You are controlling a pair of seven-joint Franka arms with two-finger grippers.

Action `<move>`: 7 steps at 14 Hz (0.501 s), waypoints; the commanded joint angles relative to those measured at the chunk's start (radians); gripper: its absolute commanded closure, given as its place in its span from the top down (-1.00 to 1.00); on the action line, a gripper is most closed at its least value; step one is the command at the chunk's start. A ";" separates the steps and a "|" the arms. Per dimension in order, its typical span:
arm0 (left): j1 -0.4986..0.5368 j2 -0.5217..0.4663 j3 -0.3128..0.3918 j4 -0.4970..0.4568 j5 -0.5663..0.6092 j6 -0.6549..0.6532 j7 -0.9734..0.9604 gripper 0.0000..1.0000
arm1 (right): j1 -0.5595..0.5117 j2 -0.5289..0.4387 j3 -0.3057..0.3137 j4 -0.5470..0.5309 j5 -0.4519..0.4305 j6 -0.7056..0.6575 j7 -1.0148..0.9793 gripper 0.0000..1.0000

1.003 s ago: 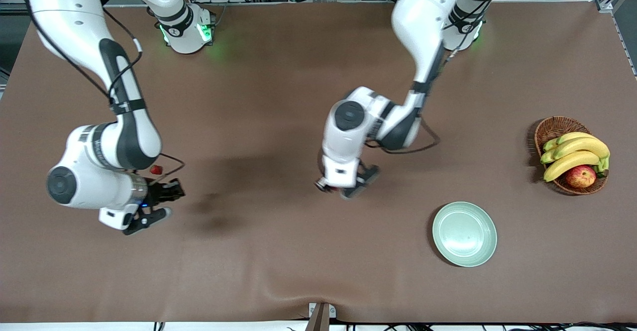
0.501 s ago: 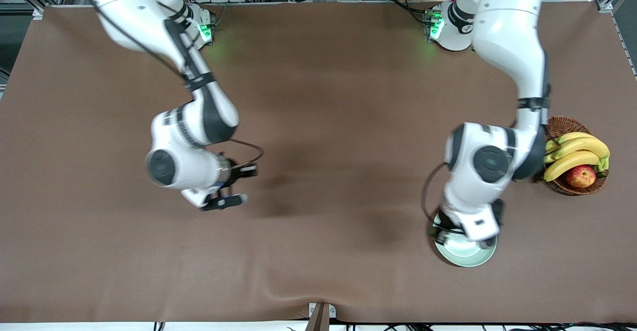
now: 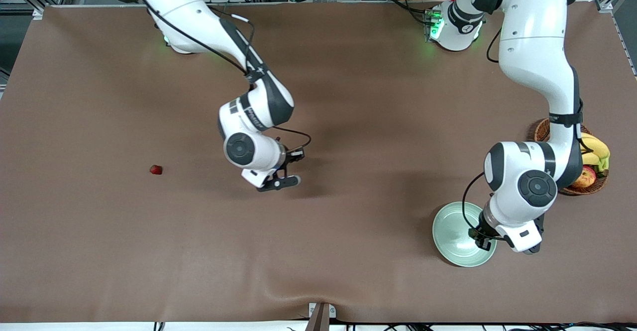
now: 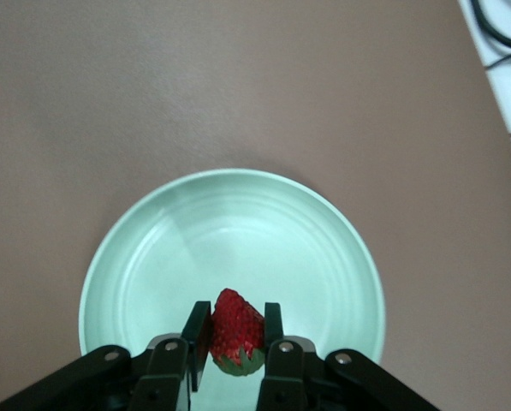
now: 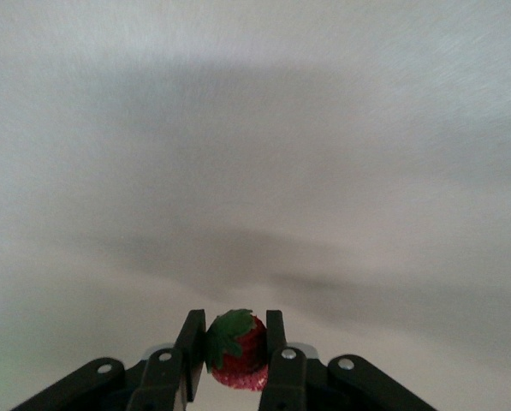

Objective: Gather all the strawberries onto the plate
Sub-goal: 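Release the strawberry onto the plate while the right gripper carries another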

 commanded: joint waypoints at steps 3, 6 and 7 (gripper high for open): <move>-0.006 0.048 -0.009 -0.014 0.023 0.000 0.000 -0.93 | 0.042 0.040 -0.012 0.009 0.023 0.093 0.008 -0.95; -0.009 0.039 -0.006 -0.021 0.025 -0.002 -0.005 1.00 | 0.043 0.065 -0.012 0.010 0.020 0.100 0.006 -0.61; -0.012 0.031 -0.006 -0.018 0.025 -0.003 -0.011 1.00 | 0.042 0.068 -0.012 0.010 0.018 0.112 0.005 -0.32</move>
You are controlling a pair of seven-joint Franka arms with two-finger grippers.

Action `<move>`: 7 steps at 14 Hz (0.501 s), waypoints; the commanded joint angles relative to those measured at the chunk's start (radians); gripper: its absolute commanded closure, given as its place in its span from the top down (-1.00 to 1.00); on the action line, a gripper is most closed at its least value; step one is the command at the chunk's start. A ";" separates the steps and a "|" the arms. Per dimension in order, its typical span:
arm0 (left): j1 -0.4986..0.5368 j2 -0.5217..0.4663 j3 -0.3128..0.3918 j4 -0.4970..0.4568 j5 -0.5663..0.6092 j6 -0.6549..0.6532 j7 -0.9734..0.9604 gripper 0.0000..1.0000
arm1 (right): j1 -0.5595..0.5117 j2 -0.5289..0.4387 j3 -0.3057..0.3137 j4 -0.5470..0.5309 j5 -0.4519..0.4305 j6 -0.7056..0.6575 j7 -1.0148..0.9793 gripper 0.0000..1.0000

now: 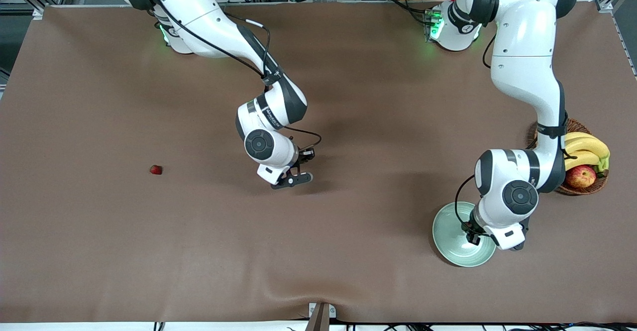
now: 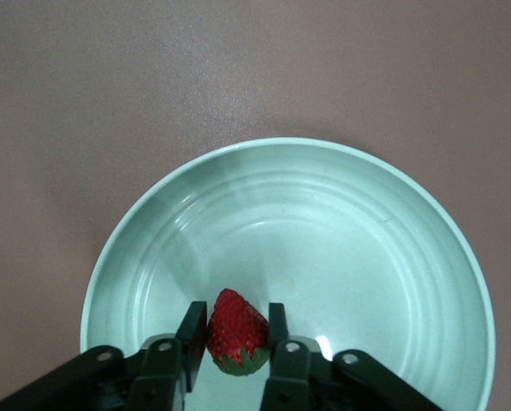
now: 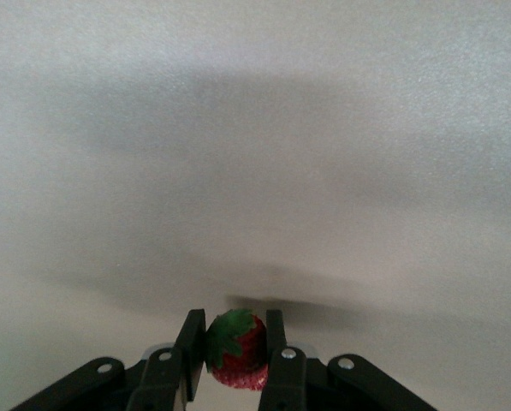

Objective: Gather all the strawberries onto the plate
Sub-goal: 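Release the strawberry onto the plate while the right gripper carries another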

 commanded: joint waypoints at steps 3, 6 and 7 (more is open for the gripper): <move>-0.066 -0.100 0.005 -0.007 0.029 -0.070 -0.020 1.00 | 0.000 0.015 -0.008 0.009 0.013 0.044 -0.005 0.58; -0.174 -0.151 0.005 -0.006 0.029 -0.150 -0.020 1.00 | -0.035 -0.011 -0.008 0.010 0.013 0.032 -0.005 1.00; -0.206 -0.150 0.000 -0.002 0.028 -0.155 -0.018 1.00 | -0.056 -0.029 -0.010 0.010 0.010 0.007 -0.010 1.00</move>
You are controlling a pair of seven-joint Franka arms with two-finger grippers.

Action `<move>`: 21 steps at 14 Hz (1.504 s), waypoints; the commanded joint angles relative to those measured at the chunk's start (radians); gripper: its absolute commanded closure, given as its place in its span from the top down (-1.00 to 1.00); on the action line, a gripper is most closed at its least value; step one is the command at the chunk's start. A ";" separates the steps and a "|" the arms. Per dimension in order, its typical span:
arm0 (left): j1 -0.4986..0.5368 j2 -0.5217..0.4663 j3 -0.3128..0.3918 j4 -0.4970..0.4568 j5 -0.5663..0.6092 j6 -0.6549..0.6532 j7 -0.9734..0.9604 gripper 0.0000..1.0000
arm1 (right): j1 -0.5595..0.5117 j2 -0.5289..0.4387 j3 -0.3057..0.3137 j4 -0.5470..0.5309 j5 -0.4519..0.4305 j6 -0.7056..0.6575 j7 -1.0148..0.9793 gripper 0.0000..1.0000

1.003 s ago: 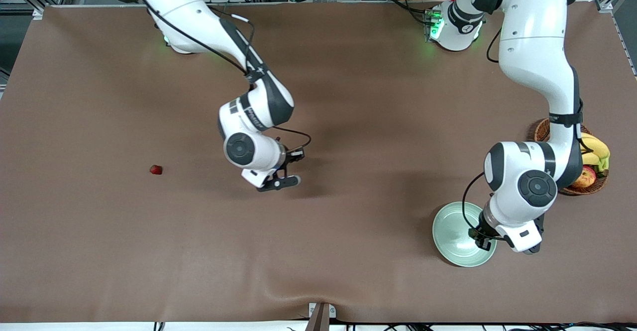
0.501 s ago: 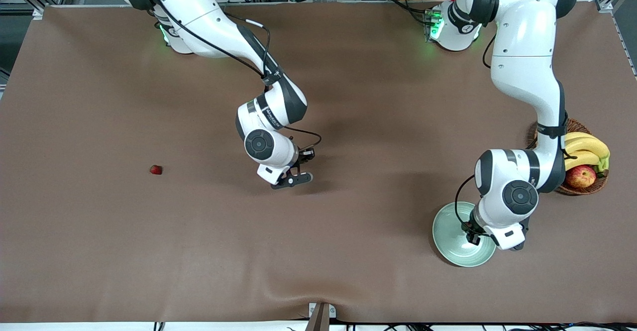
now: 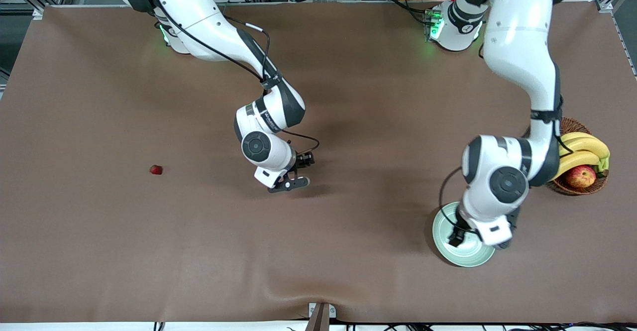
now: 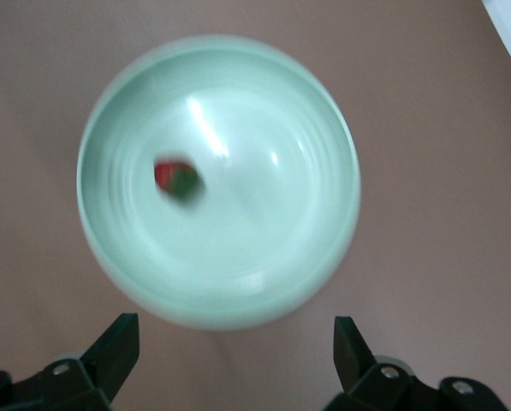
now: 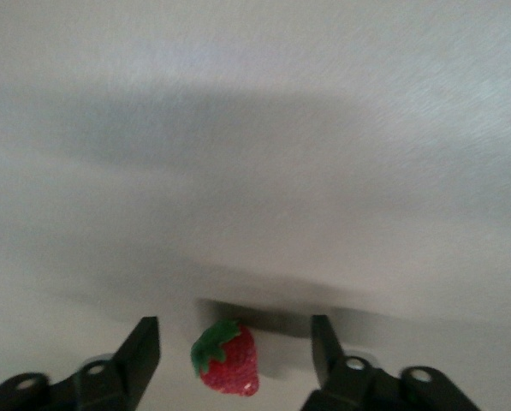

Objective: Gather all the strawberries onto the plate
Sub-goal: 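Release the strawberry onto the plate while the right gripper carries another, then set the second strawberry mid-table with the right gripper while the left approaches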

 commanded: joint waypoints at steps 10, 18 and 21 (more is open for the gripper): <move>-0.485 0.097 -0.024 -0.014 0.021 0.089 -0.053 1.00 | -0.419 -0.219 -0.002 -0.088 -0.093 -0.298 -0.178 1.00; -0.565 0.169 -0.024 -0.009 0.022 0.245 -0.083 1.00 | -0.577 -0.244 -0.046 -0.185 -0.220 -0.309 -0.364 1.00; -0.579 0.186 -0.023 -0.007 0.022 0.310 -0.097 1.00 | -0.594 -0.240 -0.062 -0.234 -0.318 -0.257 -0.373 1.00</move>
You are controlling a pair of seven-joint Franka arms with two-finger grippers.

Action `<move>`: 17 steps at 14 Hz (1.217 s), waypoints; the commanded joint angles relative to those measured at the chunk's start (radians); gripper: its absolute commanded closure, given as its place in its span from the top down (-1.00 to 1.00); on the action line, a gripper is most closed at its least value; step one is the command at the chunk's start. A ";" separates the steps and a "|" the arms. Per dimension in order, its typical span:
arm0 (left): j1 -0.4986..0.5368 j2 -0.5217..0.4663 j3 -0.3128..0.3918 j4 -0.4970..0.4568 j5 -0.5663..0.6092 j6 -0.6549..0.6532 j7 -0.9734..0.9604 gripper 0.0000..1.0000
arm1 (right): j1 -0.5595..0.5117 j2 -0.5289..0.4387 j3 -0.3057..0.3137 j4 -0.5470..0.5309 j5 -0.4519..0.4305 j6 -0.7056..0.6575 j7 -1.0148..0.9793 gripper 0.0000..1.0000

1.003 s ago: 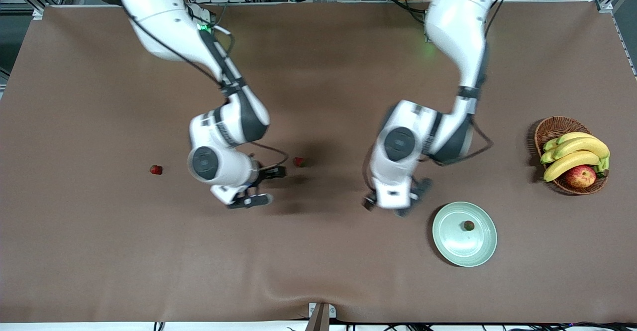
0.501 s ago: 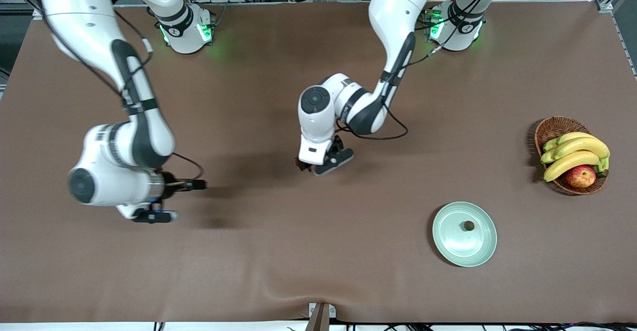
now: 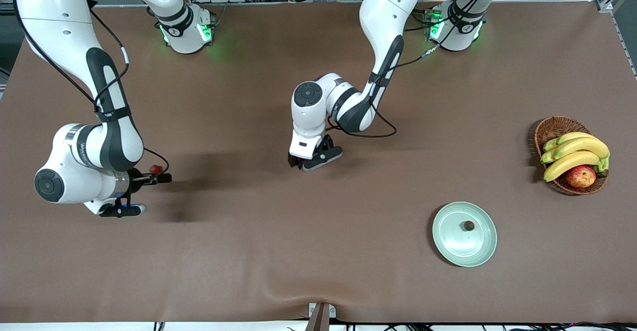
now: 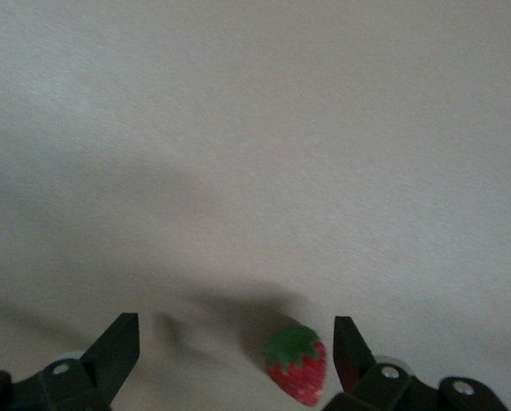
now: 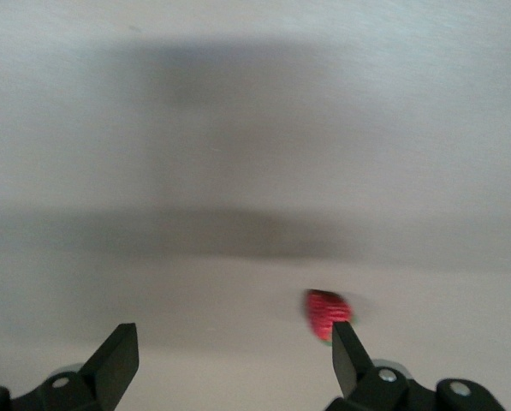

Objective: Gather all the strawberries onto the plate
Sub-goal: 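Grasp the second strawberry with the left gripper while the right grasps the third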

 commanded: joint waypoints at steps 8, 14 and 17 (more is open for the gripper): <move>-0.036 0.076 0.015 0.068 0.025 0.066 -0.030 1.00 | -0.044 -0.005 0.005 -0.168 -0.065 0.191 -0.121 1.00; -0.039 0.076 0.015 0.065 0.025 0.064 -0.032 -0.98 | -0.045 0.004 0.005 -0.174 -0.065 0.182 -0.142 0.37; -0.040 0.069 0.013 0.062 0.025 0.057 -0.040 -1.00 | -0.045 0.004 0.005 -0.174 -0.065 0.171 -0.147 0.22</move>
